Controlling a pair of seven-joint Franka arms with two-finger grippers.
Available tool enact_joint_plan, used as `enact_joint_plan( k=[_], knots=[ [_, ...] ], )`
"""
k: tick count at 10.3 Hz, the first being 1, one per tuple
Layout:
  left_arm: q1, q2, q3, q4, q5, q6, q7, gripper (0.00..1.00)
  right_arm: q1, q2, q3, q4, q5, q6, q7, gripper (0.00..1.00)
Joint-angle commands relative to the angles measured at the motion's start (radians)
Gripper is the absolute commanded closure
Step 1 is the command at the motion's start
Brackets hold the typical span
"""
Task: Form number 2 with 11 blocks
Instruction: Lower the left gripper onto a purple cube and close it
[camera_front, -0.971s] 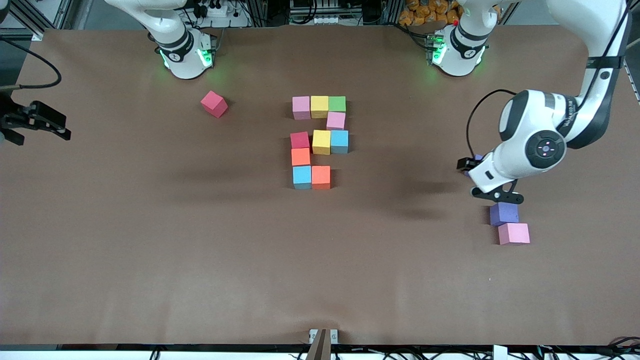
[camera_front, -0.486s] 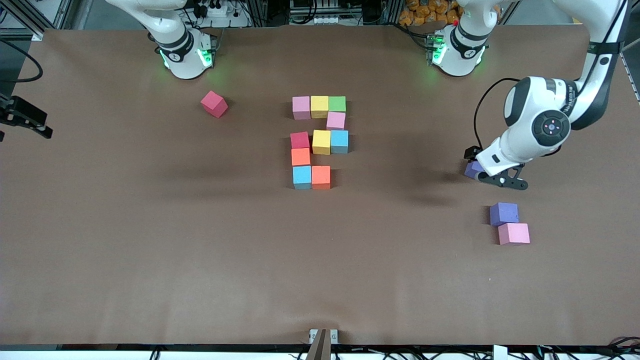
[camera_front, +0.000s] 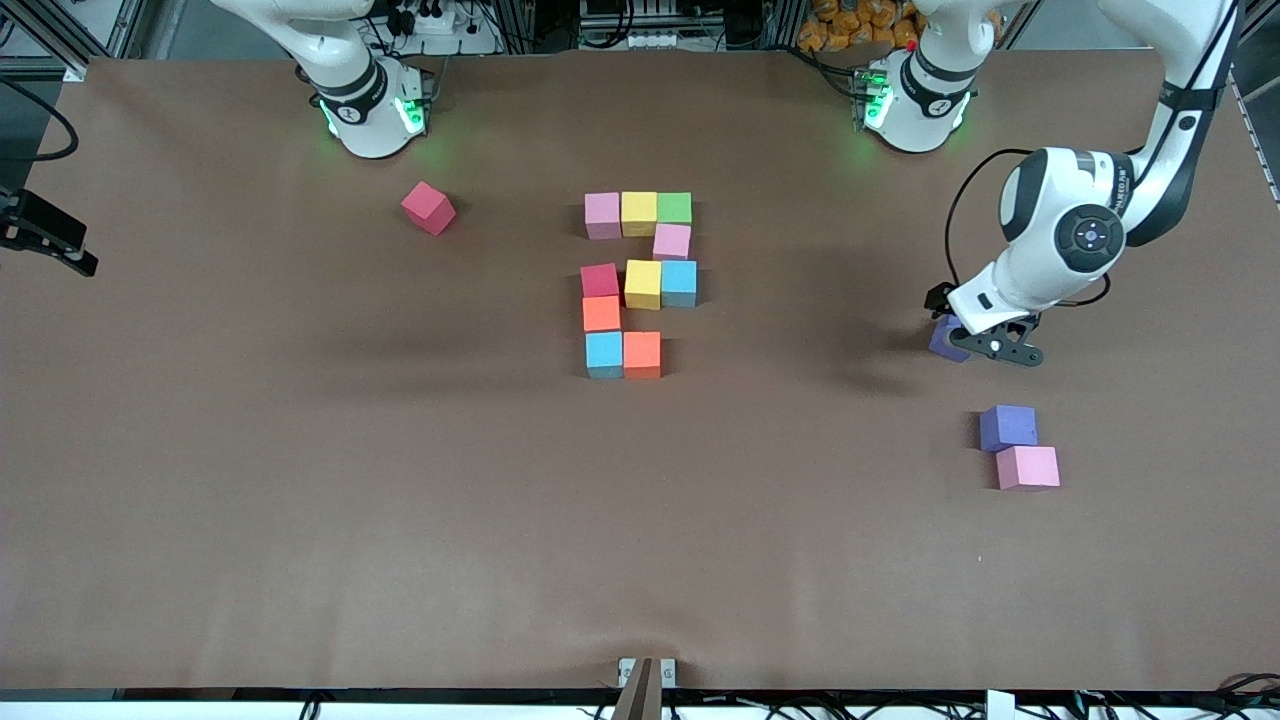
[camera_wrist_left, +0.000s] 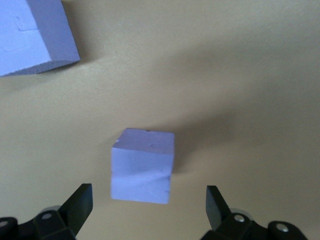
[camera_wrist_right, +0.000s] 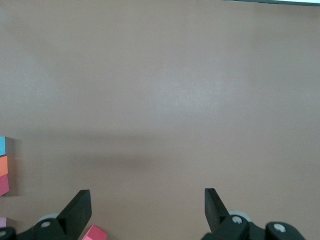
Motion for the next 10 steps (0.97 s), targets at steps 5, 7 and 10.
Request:
enact_joint_plan(
  k=[5, 7, 10],
  knots=[
    [0.051, 0.088, -0.006, -0.009, 0.014, 0.084, 0.088, 0.00, -0.005, 0.008, 0.011, 0.010, 0.018, 0.002, 0.008, 0.00],
    [0.051, 0.109, -0.005, -0.007, 0.014, 0.096, 0.088, 0.00, -0.005, 0.008, 0.013, 0.011, 0.018, 0.002, 0.008, 0.00],
    [0.051, 0.123, -0.002, -0.004, 0.014, 0.106, 0.088, 0.00, -0.008, 0.008, 0.011, 0.010, 0.018, 0.014, 0.006, 0.00]
  ],
)
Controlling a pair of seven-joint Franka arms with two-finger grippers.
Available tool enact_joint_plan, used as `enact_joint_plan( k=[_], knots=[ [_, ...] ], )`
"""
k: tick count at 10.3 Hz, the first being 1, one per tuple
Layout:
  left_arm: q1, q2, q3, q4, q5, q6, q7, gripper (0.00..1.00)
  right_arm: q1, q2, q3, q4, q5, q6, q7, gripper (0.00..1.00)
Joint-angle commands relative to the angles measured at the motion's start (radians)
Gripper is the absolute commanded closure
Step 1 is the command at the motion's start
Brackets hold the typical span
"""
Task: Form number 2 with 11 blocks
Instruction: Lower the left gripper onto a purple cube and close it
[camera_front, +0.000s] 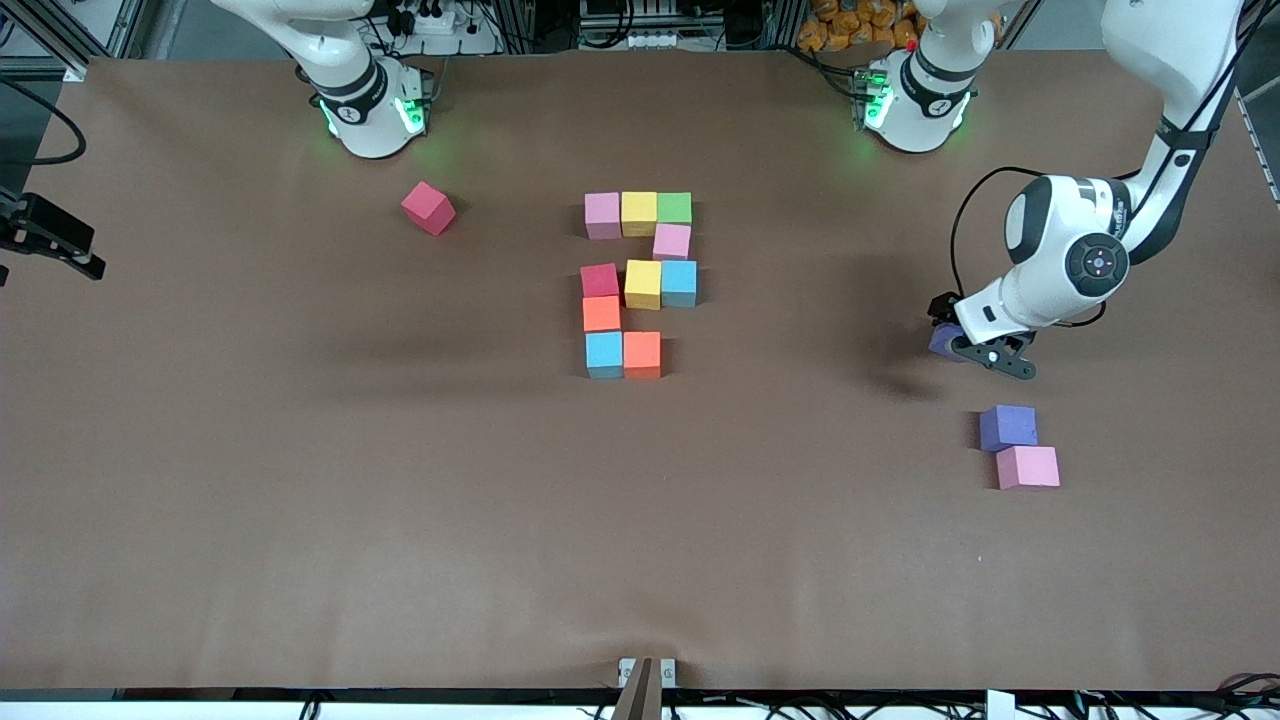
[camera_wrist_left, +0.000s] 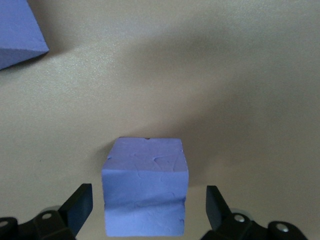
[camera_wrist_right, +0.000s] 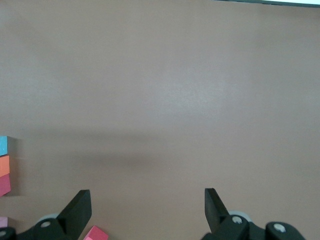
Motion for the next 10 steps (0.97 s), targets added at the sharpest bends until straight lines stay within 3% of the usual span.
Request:
enact_joint_plan(
  k=[1, 4, 5, 8, 10],
  knots=[
    [0.007, 0.014, -0.001, 0.002, 0.014, 0.017, 0.008, 0.00, -0.011, 0.003, 0.005, 0.011, 0.015, 0.007, 0.008, 0.00],
    [0.015, 0.049, -0.001, 0.011, 0.014, 0.031, 0.007, 0.00, -0.016, 0.003, 0.003, 0.010, 0.015, 0.005, 0.008, 0.00],
    [0.021, 0.055, -0.001, 0.011, 0.013, 0.032, 0.007, 0.05, -0.016, 0.003, 0.003, 0.010, 0.015, 0.005, 0.008, 0.00],
    [0.033, 0.057, -0.001, 0.011, 0.014, 0.031, -0.007, 0.47, -0.014, 0.003, 0.003, 0.010, 0.015, 0.005, 0.008, 0.00],
    [0.035, 0.049, -0.001, 0.015, 0.013, 0.024, -0.010, 0.57, -0.013, 0.007, 0.003, 0.010, 0.015, 0.007, 0.008, 0.00]
  ],
)
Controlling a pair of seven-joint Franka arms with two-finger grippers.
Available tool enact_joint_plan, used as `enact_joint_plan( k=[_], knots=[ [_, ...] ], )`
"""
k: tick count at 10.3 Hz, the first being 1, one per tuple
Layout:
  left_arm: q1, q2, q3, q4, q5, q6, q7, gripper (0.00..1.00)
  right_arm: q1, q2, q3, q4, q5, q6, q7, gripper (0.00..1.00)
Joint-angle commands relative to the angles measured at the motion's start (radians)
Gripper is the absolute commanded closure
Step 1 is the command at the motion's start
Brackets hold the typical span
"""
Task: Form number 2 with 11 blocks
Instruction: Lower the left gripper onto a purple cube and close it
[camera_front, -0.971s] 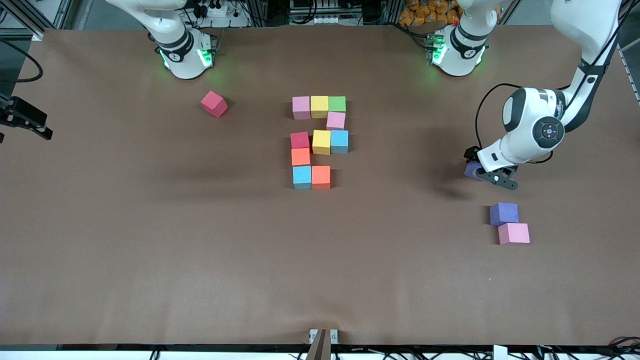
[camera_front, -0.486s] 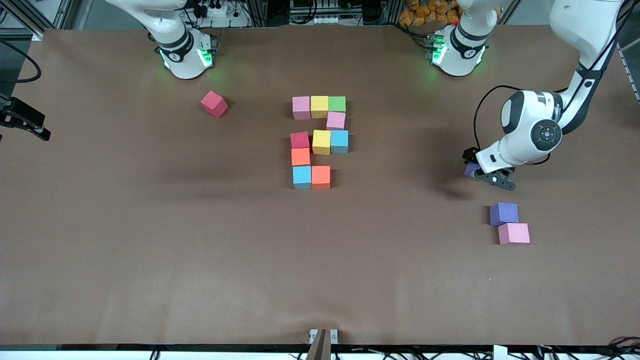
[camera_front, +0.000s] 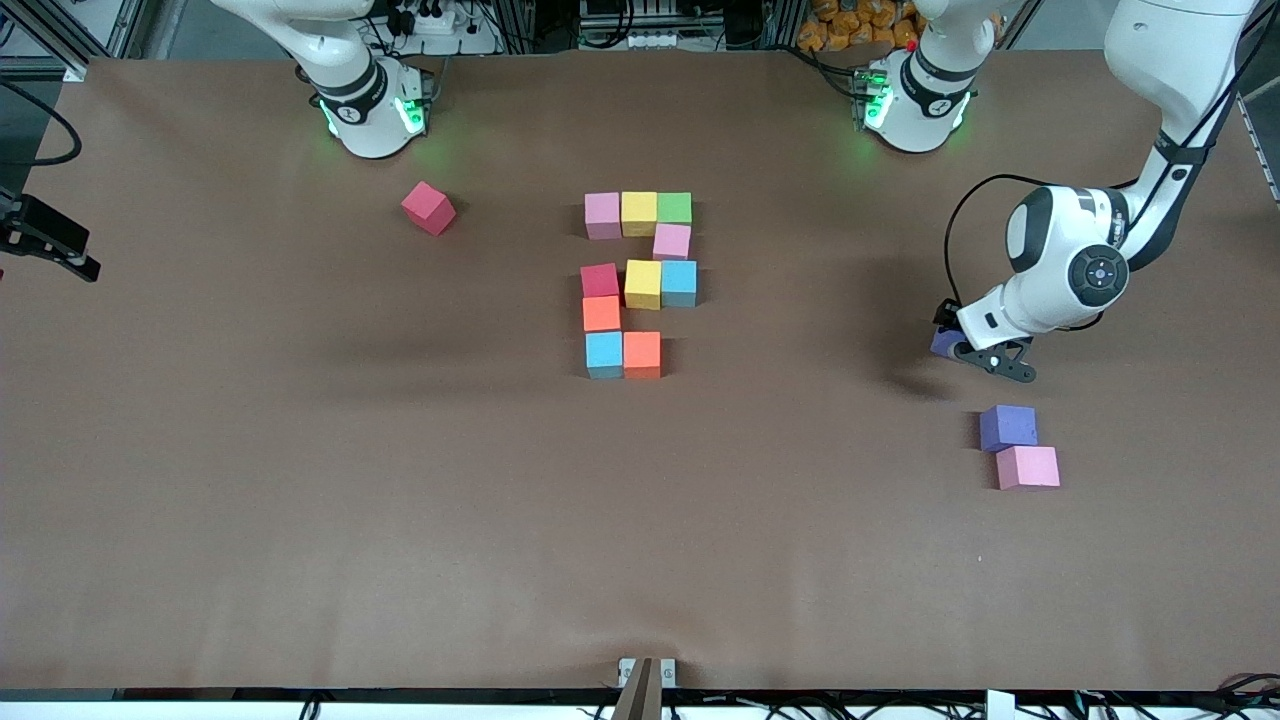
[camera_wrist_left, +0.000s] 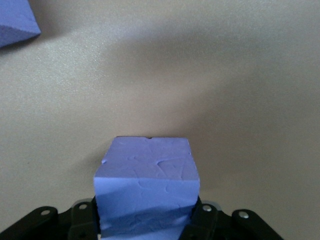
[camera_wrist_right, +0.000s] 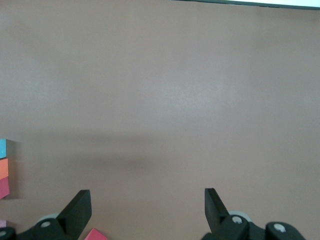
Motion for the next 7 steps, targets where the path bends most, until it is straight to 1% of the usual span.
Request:
enact_joint_plan(
  k=[1, 4, 7],
  knots=[
    [0.009, -0.005, -0.006, 0.018, 0.013, -0.003, -0.037, 0.57, -0.011, 0.007, 0.007, 0.010, 0.015, -0.002, 0.008, 0.00],
    [0.000, -0.005, -0.015, 0.078, 0.011, -0.062, -0.125, 0.57, -0.011, 0.007, 0.007, 0.010, 0.015, -0.001, 0.008, 0.00],
    [-0.007, -0.019, -0.035, 0.109, -0.001, -0.085, -0.227, 0.58, -0.011, 0.007, 0.007, 0.010, 0.017, -0.001, 0.008, 0.00]
  ],
)
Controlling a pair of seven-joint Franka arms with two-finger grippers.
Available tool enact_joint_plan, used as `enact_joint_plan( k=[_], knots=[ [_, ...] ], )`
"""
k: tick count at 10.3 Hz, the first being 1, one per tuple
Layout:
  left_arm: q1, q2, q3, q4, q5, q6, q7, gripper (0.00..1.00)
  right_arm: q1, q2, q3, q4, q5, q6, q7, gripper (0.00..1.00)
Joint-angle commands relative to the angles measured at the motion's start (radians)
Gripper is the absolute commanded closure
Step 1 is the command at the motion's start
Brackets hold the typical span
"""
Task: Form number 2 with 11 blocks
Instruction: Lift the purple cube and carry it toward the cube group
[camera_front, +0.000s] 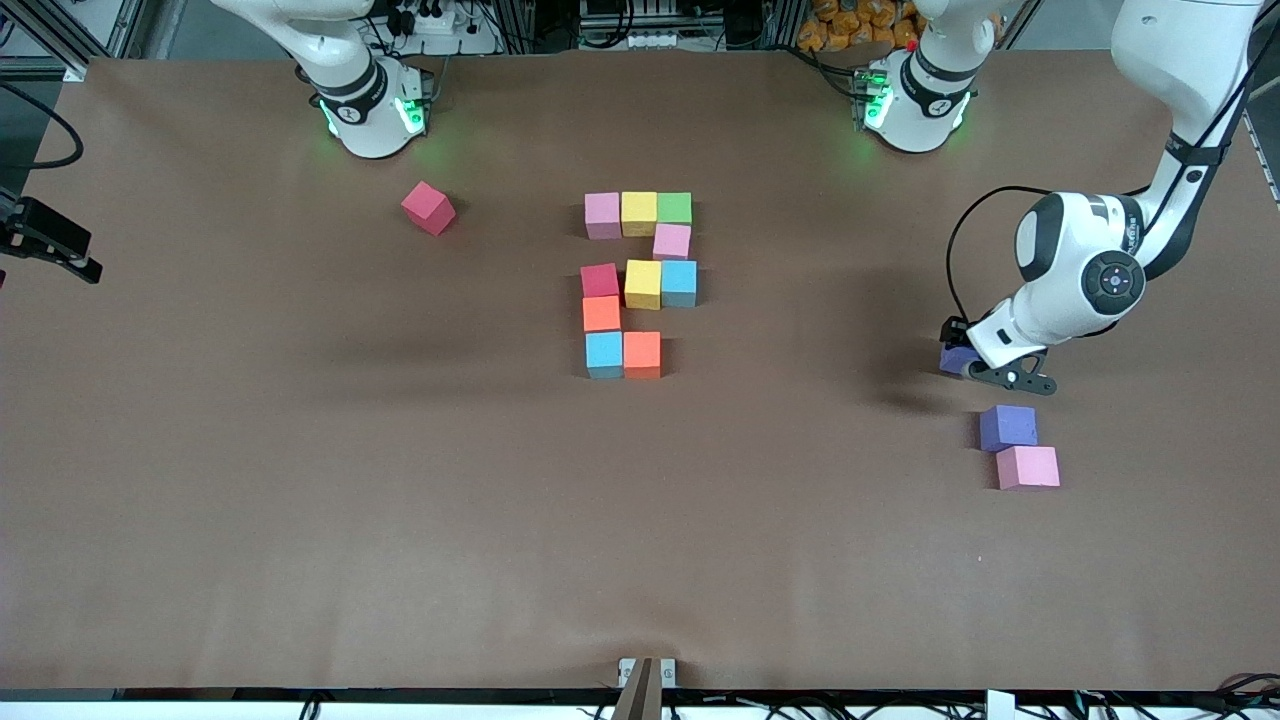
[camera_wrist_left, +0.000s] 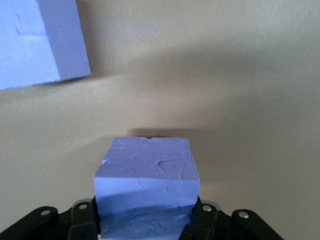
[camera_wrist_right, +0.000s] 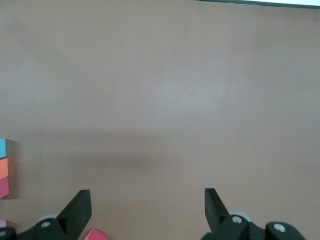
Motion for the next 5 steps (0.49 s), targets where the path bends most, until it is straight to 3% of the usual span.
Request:
enact_joint_plan(
  k=[1, 5],
  knots=[
    [-0.003, -0.017, -0.031, 0.028, -0.001, -0.059, -0.102, 0.58, -0.011, 0.004, 0.007, 0.010, 0.017, -0.001, 0.008, 0.00],
    [-0.003, -0.012, -0.070, 0.065, -0.001, -0.072, -0.240, 0.58, -0.014, 0.005, 0.007, 0.010, 0.029, -0.002, 0.008, 0.00]
  ],
)
